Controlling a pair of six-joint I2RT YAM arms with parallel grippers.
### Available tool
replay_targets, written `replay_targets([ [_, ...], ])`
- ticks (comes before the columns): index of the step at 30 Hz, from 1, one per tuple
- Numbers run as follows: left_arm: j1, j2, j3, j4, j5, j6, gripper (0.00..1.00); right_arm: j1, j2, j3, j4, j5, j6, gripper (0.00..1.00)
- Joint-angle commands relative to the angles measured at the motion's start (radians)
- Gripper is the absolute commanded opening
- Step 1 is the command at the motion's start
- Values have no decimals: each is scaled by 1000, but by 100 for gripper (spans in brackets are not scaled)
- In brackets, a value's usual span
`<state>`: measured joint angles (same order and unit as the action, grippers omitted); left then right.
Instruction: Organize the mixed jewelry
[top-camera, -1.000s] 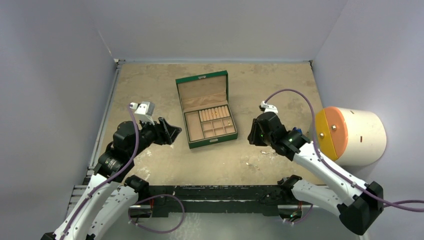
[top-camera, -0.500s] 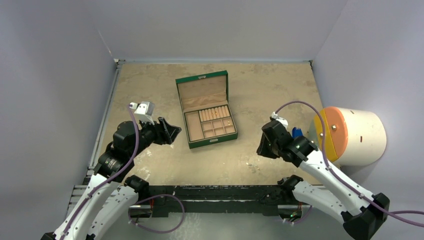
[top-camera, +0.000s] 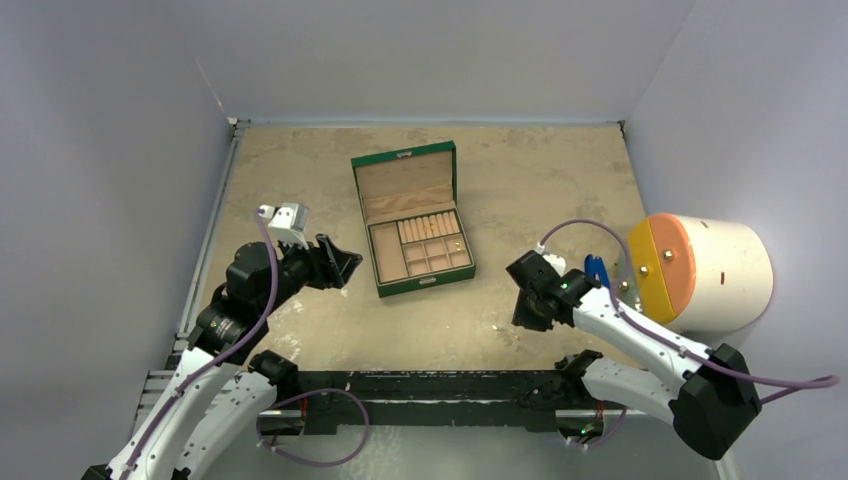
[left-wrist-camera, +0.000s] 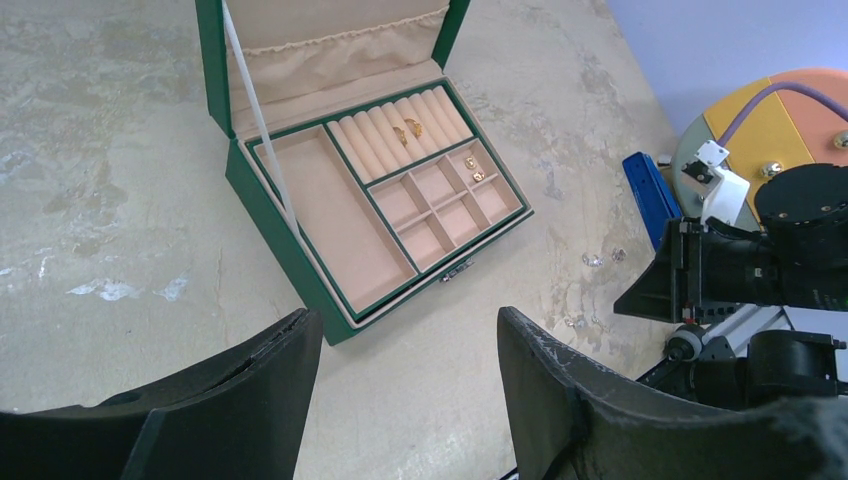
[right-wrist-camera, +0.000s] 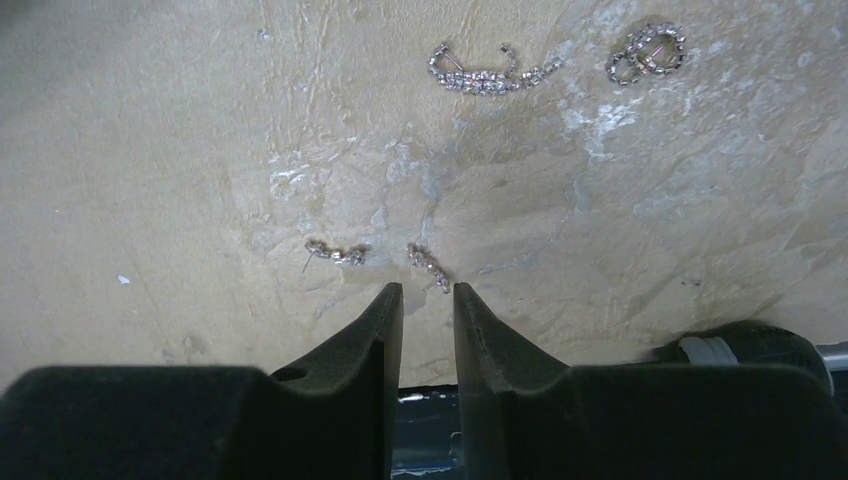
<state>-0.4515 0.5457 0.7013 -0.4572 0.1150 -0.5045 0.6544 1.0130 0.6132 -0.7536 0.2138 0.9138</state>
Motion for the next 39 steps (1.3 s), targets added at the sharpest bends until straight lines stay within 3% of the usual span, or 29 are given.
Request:
replay_targets([
  [1,8,-14,16,37,-6,1,64,2,36,-20,49,-22,37,27],
  [22,8,-27,15,39,3,3,65,36,123,-78,101,-50,68,27],
  [39,8,-32,14,38,0,3,65,70,141,-78,118,-54,82,10],
])
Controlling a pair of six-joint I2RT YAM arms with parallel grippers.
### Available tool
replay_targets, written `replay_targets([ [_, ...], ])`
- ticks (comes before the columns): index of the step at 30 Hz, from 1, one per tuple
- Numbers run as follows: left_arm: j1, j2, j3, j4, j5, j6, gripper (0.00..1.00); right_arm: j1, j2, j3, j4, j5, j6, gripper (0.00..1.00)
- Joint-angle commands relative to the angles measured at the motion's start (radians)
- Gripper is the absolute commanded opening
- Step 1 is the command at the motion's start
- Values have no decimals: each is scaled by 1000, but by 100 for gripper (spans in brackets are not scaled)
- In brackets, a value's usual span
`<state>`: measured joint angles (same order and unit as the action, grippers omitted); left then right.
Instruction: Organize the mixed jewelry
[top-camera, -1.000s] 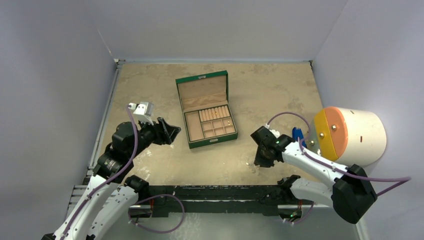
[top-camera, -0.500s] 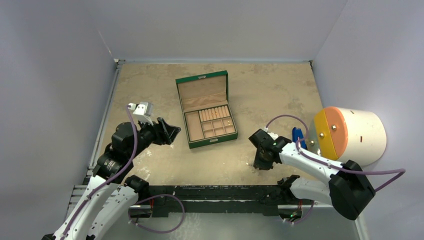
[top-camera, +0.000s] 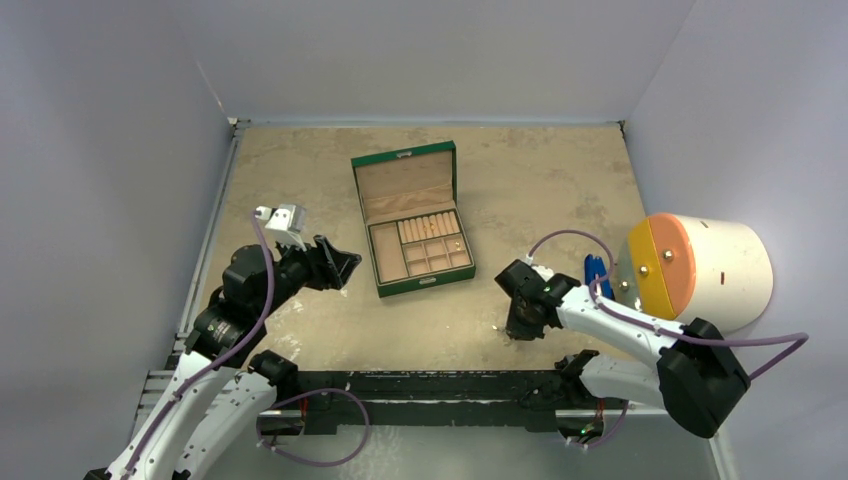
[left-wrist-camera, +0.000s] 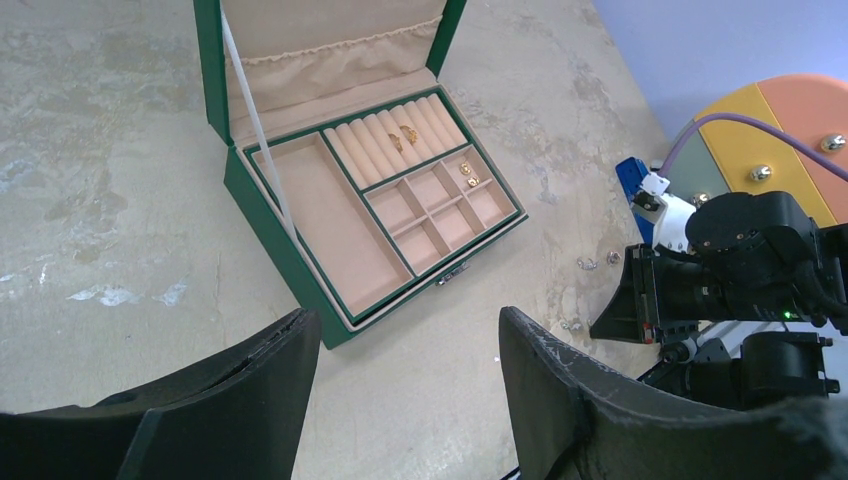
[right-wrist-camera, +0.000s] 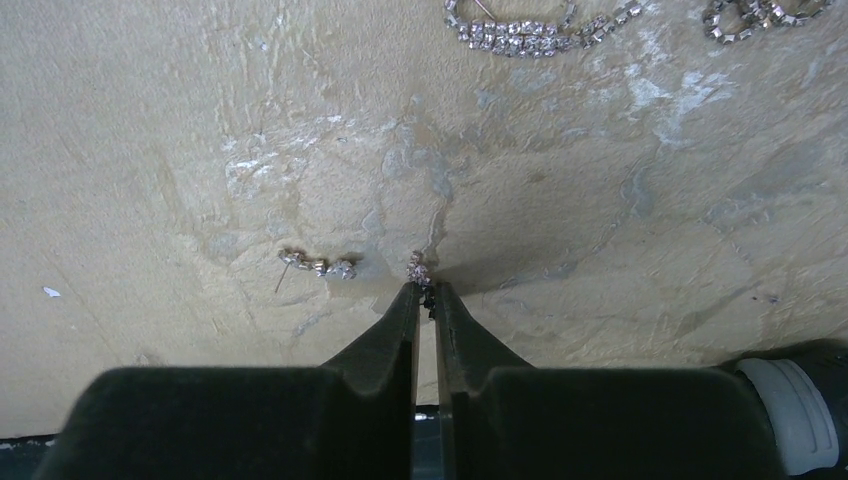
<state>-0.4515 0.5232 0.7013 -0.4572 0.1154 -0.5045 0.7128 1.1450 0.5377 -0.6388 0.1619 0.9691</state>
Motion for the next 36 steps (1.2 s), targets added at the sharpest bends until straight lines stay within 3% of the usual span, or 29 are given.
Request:
replay_targets([
  [1,8,-9,14,38,0,3,65,13,8,2,0,-1,26,10],
  [11,8,-9,14,38,1,3,66,19,-32,102,-92,57,8,6],
  [21,8,-6,14,38,1,3,66,19,-19,318,-188,163,-61,5],
  [36,9,1,15,32,-21,0,66,19,201,591,34,173,-233,5],
])
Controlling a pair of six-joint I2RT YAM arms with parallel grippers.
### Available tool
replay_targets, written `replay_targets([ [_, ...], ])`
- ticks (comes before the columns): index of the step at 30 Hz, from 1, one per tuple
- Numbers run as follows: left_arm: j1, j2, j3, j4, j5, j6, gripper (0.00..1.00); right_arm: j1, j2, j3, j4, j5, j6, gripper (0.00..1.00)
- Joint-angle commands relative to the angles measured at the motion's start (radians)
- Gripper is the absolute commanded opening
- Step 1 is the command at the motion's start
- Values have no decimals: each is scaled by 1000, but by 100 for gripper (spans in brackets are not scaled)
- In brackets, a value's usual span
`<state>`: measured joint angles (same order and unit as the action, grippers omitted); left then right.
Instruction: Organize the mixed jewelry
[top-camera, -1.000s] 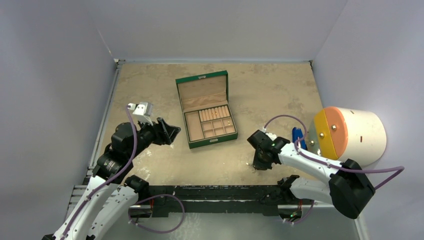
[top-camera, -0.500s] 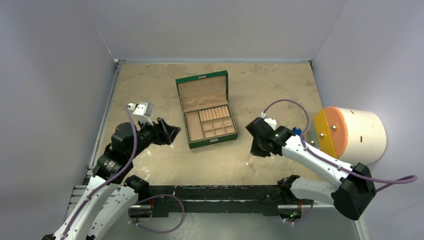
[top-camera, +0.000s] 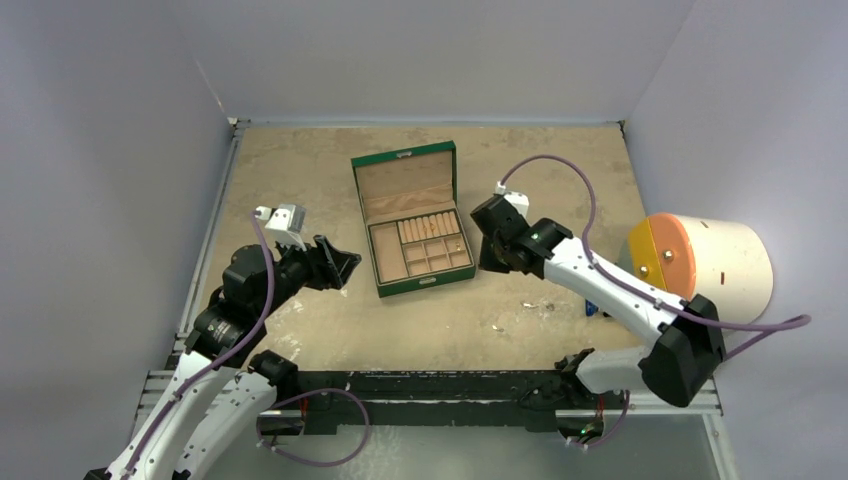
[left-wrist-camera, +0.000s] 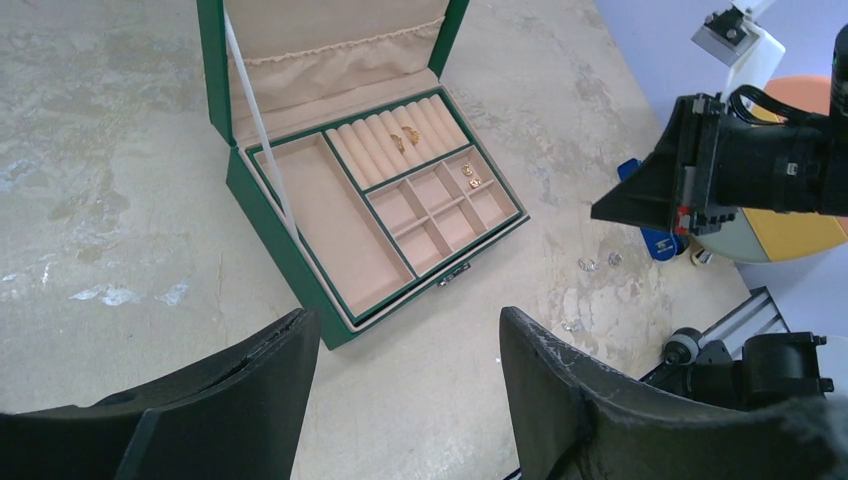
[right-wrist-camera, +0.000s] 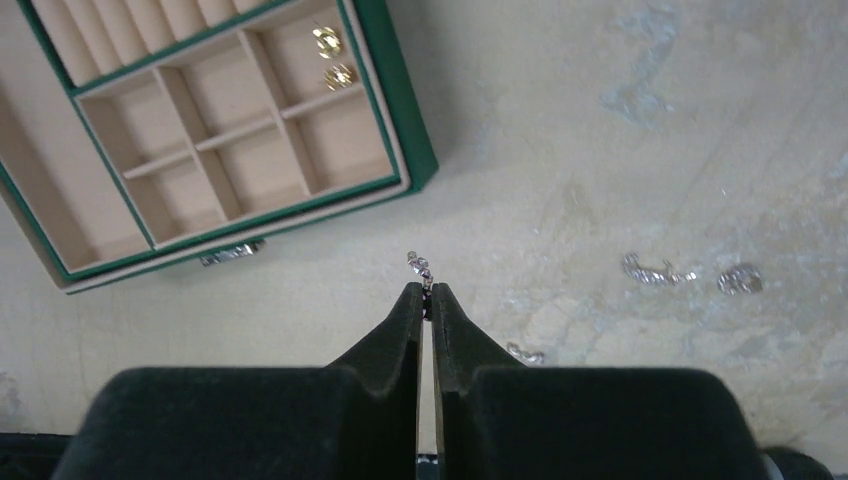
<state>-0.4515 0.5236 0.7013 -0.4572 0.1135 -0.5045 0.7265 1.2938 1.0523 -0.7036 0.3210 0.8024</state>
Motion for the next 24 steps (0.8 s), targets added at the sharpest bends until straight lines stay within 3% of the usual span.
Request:
replay_targets([
  [1,10,1,15,32,-21,0,66,5,71,86,121,4,-75,5],
  [12,9,2,17,29,-35,0,66,5,314,229,303,-64,-137,5],
  [24,10,2,17,27,-37,0,66,6,503,337,339,-111,-146,6],
])
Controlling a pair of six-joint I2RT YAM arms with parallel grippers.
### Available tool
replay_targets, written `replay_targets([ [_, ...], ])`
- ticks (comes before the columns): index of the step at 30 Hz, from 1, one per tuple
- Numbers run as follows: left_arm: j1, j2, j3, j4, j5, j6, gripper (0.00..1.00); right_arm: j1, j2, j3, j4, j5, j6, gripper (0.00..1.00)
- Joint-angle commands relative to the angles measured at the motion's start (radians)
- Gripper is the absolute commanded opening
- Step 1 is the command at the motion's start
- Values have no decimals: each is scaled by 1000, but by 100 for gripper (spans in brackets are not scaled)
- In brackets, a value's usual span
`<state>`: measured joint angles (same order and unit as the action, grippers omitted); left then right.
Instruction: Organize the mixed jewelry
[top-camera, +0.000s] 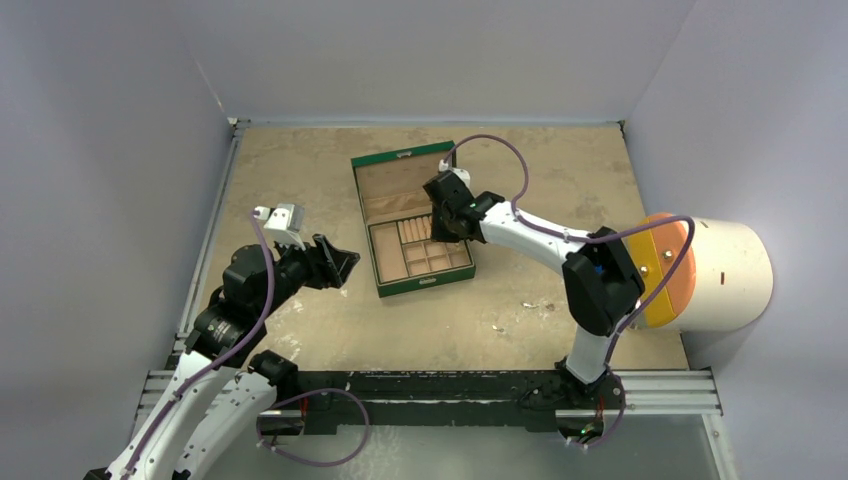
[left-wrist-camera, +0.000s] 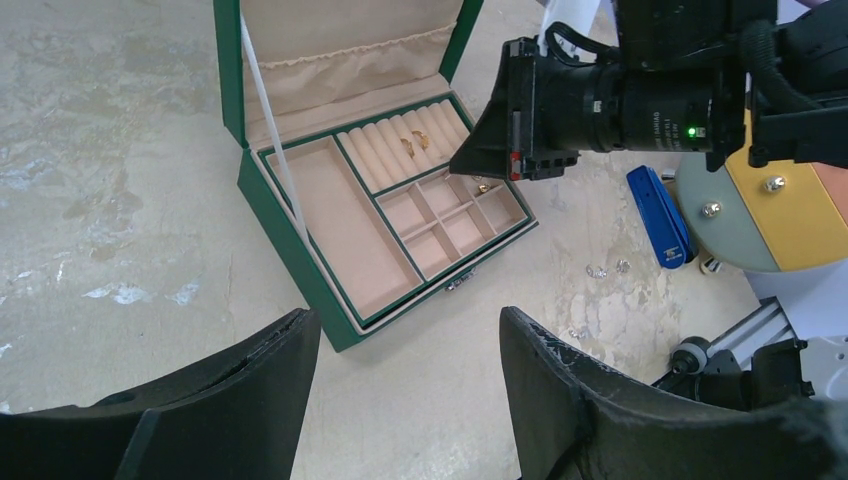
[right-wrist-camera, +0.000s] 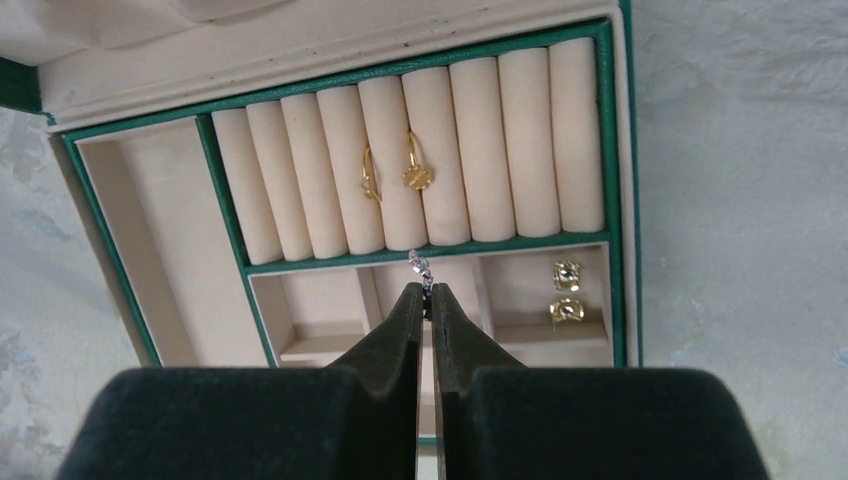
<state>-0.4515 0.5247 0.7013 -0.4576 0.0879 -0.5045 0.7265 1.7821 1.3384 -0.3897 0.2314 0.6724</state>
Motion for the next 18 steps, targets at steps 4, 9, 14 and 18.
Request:
replay_targets([
  [4,10,1,17,28,-13,0,66,5,31,50,24,-21,-14,6],
  [9,10,6,17,28,-13,0,66,5,20,22,26,-14,-10,6],
  [14,10,10,19,28,-11,0,66,5,-2,-13,38,-16,-6,6],
  [18,10,10,19,28,-12,0,66,7,-19,-33,44,-26,-5,6],
])
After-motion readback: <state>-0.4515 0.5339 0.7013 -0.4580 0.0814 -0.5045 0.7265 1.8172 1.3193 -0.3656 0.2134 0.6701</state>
